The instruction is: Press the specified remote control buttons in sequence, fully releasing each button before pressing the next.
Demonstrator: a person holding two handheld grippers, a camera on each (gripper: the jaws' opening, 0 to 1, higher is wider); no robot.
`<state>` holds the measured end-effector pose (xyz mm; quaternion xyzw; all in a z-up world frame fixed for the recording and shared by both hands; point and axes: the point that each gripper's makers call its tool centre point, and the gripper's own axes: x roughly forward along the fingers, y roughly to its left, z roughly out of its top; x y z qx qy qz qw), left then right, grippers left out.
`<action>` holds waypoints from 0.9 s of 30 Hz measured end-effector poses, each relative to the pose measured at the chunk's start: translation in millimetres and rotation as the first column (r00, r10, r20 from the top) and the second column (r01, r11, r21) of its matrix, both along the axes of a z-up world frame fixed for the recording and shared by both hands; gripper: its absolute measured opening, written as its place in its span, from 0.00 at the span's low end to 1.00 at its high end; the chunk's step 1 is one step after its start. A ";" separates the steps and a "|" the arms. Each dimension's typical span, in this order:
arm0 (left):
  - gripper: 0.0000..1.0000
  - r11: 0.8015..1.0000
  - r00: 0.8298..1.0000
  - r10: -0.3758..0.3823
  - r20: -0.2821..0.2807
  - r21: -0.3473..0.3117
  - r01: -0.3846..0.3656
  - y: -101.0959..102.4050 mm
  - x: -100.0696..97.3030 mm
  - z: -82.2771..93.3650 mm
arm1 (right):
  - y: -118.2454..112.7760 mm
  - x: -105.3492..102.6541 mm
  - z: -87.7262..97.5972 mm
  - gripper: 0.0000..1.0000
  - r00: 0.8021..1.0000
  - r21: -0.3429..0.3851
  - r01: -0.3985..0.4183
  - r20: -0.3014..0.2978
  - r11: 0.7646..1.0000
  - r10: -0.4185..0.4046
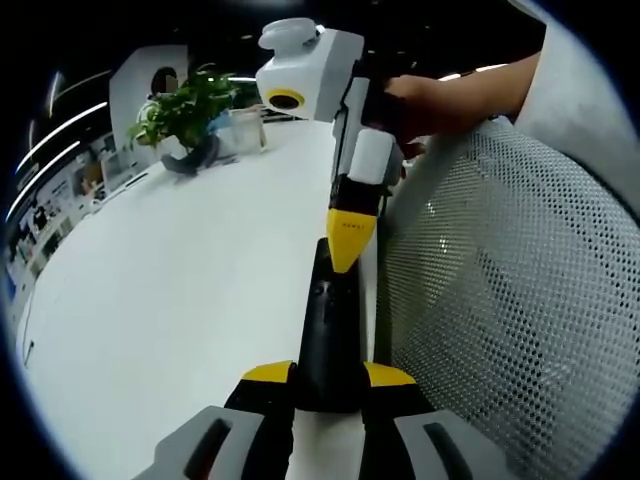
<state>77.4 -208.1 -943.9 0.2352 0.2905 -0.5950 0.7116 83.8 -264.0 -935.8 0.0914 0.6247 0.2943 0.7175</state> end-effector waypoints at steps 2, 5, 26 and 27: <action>0.25 1.000 1.000 -0.001 0.000 0.000 0.001 0.1 0.0 -0.1 | -1.0 -1.9 -0.3 0.00 1.000 -0.008 0.006 -0.021 1.000 -0.007; 0.25 1.000 1.000 0.000 0.000 -0.001 0.000 0.2 0.0 0.0 | -1.4 -4.6 -0.9 0.00 0.999 -0.016 0.007 -0.044 1.000 -0.007; 0.25 1.000 1.000 -0.001 0.001 -0.006 0.001 -0.6 0.1 0.0 | -6.0 -6.9 -2.7 0.00 0.999 -0.098 -0.031 -0.015 0.995 0.030; 0.25 1.000 1.000 -0.003 0.001 -0.006 0.003 -0.6 0.0 0.0 | -6.7 -6.6 -3.1 0.00 0.999 -0.099 -0.033 -0.015 0.995 0.032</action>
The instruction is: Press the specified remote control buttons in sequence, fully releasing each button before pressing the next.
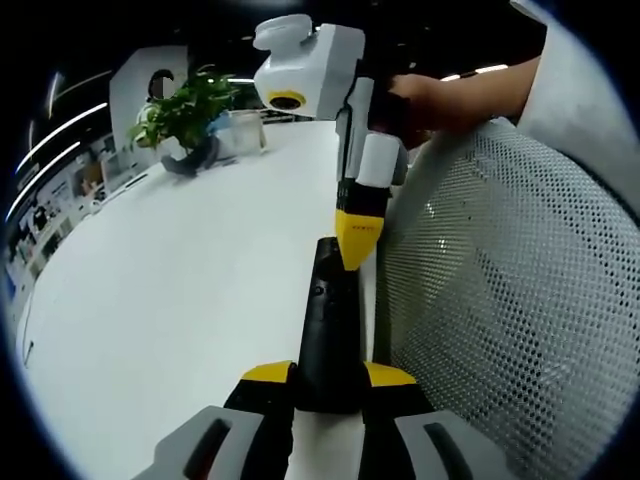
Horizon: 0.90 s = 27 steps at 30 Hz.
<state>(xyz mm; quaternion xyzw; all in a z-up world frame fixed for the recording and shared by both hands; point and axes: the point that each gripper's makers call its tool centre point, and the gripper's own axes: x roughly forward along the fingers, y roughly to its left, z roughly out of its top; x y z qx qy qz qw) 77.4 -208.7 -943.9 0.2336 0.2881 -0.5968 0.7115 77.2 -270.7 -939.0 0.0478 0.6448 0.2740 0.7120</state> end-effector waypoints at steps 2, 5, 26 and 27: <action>0.25 1.000 1.000 -0.002 -0.001 0.001 0.002 -0.5 -0.1 0.0 | -0.7 -0.1 -1.1 0.00 1.000 0.000 -0.003 -0.009 1.000 0.003; 0.25 1.000 1.000 -0.002 -0.001 0.001 0.002 -0.5 0.2 0.1 | -0.5 0.0 -1.1 0.00 1.000 0.004 -0.011 -0.004 1.000 0.011; 0.25 1.000 1.000 0.008 0.003 -0.001 -0.008 1.1 1.0 0.6 | 1.1 2.5 -0.3 0.00 0.999 0.002 -0.027 0.019 1.000 0.027; 0.25 1.000 1.000 0.008 0.003 -0.002 -0.008 1.0 1.1 0.6 | 0.6 2.7 -0.5 0.00 1.000 0.005 -0.020 0.013 1.000 0.020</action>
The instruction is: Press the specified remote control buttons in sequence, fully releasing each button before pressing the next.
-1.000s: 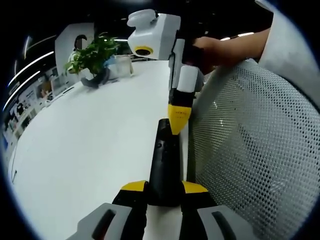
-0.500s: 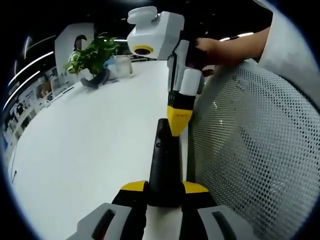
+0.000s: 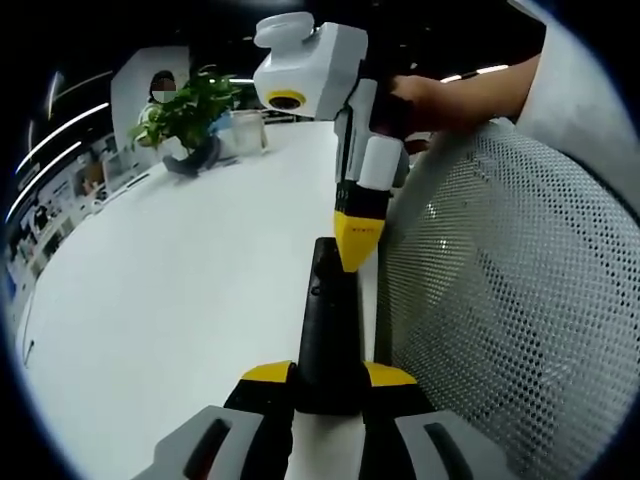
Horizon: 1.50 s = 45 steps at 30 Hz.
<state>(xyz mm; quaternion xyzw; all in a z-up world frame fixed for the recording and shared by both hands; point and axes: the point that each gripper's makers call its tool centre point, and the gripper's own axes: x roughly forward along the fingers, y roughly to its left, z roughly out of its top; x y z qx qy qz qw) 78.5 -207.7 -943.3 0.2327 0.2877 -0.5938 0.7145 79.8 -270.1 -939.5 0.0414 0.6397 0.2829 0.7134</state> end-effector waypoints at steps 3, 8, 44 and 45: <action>0.25 1.000 1.000 -0.004 0.001 0.000 0.004 0.0 0.1 -0.1 | 0.3 -0.1 0.3 0.00 1.000 0.005 0.006 -0.006 1.000 -0.006; 0.25 1.000 1.000 -0.005 0.002 -0.001 0.005 -0.2 0.1 -0.2 | 1.5 -0.9 1.3 0.00 1.000 -0.003 -0.017 0.011 1.000 0.018; 0.25 1.000 1.000 -0.010 0.003 -0.011 0.010 -2.4 -0.6 -0.2 | 1.8 13.1 1.1 0.00 0.963 -0.105 -0.150 0.208 0.983 0.170; 0.25 1.000 1.000 -0.010 0.002 -0.012 0.010 -2.5 -0.6 -0.2 | 1.6 13.2 0.9 0.00 0.961 -0.108 -0.157 0.212 0.982 0.177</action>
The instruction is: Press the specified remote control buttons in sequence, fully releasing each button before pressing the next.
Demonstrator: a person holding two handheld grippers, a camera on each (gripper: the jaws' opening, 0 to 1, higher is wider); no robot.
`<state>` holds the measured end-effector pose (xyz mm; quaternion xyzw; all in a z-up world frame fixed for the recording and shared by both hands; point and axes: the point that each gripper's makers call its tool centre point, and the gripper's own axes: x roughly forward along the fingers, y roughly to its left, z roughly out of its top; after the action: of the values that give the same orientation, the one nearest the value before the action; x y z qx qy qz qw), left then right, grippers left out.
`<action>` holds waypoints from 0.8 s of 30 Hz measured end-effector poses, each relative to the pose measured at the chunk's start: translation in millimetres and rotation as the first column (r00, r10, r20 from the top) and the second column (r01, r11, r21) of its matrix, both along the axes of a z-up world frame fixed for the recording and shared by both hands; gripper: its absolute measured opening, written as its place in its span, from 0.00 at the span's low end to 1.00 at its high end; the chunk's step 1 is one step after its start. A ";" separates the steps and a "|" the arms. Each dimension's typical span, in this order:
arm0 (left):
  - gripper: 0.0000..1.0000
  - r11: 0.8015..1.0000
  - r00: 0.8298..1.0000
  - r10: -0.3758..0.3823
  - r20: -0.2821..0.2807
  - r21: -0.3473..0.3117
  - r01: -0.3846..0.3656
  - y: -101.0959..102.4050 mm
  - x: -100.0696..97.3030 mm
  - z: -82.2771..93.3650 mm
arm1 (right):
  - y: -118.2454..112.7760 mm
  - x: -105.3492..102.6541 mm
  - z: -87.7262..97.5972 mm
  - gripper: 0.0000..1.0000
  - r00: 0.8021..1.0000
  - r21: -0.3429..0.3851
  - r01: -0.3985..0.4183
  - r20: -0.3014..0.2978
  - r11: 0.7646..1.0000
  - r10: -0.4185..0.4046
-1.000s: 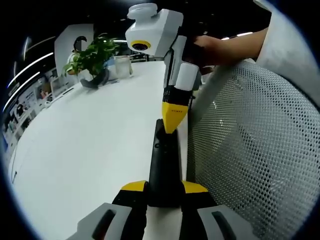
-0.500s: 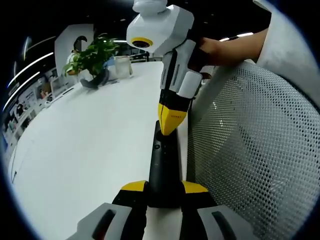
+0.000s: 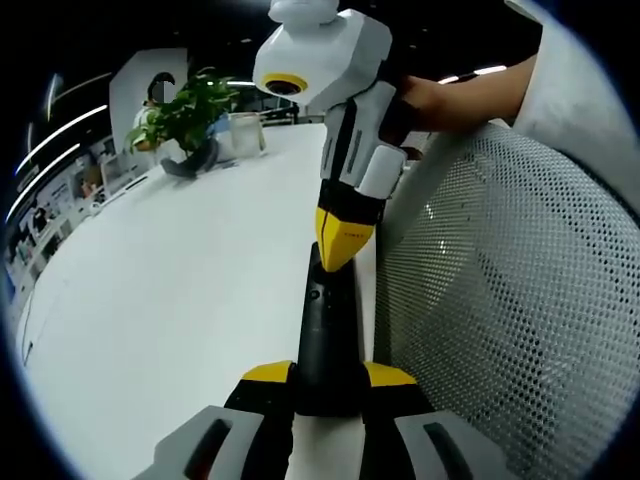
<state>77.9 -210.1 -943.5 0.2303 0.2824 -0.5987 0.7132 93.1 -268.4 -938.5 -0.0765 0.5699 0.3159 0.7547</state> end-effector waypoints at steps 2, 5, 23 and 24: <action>0.25 1.000 1.000 0.004 -0.003 -0.003 -0.004 0.2 0.1 0.1 | 0.0 -0.1 0.4 0.00 1.000 -0.001 -0.015 0.010 1.000 0.015; 0.25 1.000 1.000 0.003 -0.003 -0.003 -0.003 0.2 0.1 0.2 | -0.2 0.2 -0.2 0.00 1.000 0.004 -0.019 0.014 1.000 0.019; 0.25 1.000 1.000 -0.001 0.001 -0.005 0.001 0.8 0.2 0.3 | 5.4 -0.7 1.8 0.00 0.994 0.046 -0.099 0.048 0.994 0.097; 0.25 1.000 1.000 0.000 0.001 -0.005 0.000 0.9 0.3 0.3 | 4.7 -0.7 1.7 0.00 0.992 0.034 -0.112 0.055 0.993 0.110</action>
<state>78.2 -209.2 -943.1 0.2287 0.2808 -0.5992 0.7140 92.4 -263.8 -936.9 -0.1025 0.5388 0.3656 0.7520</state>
